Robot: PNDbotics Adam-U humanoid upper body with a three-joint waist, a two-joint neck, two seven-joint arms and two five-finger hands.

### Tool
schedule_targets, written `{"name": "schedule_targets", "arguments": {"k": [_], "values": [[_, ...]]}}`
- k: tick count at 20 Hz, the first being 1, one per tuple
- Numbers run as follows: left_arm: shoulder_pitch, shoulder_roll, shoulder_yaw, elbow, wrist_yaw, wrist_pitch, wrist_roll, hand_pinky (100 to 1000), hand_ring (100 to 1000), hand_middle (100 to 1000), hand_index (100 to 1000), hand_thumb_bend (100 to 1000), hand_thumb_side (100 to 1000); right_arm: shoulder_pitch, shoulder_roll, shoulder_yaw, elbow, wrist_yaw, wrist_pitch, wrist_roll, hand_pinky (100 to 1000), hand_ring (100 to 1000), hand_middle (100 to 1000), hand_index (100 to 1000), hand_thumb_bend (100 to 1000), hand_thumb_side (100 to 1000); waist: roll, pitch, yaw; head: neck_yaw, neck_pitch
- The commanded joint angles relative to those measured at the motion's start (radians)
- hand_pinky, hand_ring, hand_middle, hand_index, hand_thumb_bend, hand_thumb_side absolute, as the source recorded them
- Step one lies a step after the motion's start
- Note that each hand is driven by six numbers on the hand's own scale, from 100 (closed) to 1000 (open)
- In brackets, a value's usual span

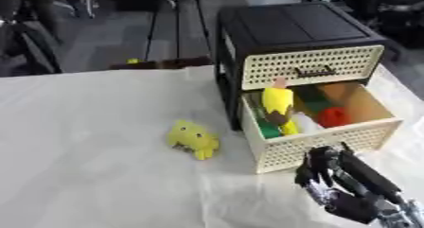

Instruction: Pick up objects from table and place into drawer.

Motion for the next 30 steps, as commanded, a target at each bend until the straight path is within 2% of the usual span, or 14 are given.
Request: {"name": "schedule_targets", "arguments": {"k": [1,9,12,17,23,30], "values": [[0.028,0.011,0.039,-0.051,-0.014,0.004,0.030,491,515,480,684,329,815,-0.021,-0.013,-0.007,-0.026,0.003,0.000,0.002,172,331,373,560,100,1000,0.001,-0.012,0.004,0.007,0.012],[0.077,-0.008,0.057,-0.072,-0.040,0.016,0.050,491,514,479,685,321,824,-0.040,-0.023,-0.051,-0.016,0.076,0.027,-0.040,162,318,358,623,100,1000,0.007,-0.017,0.030,0.010,0.024],[0.081,-0.013,0.059,-0.073,-0.043,0.016,0.051,491,514,479,684,319,826,-0.044,-0.030,-0.069,0.002,0.118,0.043,-0.049,199,357,398,647,100,1000,0.009,-0.017,0.033,0.010,0.026],[0.088,-0.021,0.059,-0.073,-0.049,0.015,0.050,491,513,479,685,314,830,-0.043,-0.035,-0.104,0.037,0.191,0.068,-0.067,234,413,455,651,100,1000,0.013,-0.016,0.033,0.007,0.028],[0.092,-0.027,0.060,-0.073,-0.055,0.010,0.049,491,513,479,685,314,829,-0.041,-0.033,-0.126,0.074,0.274,0.081,-0.101,245,428,468,650,100,1000,0.018,-0.016,0.035,0.005,0.030],[0.096,-0.032,0.059,-0.073,-0.056,0.012,0.047,491,513,479,685,295,834,-0.038,-0.034,-0.134,0.130,0.330,0.087,-0.108,252,435,474,639,100,1000,0.021,-0.017,0.035,0.004,0.028]]}}
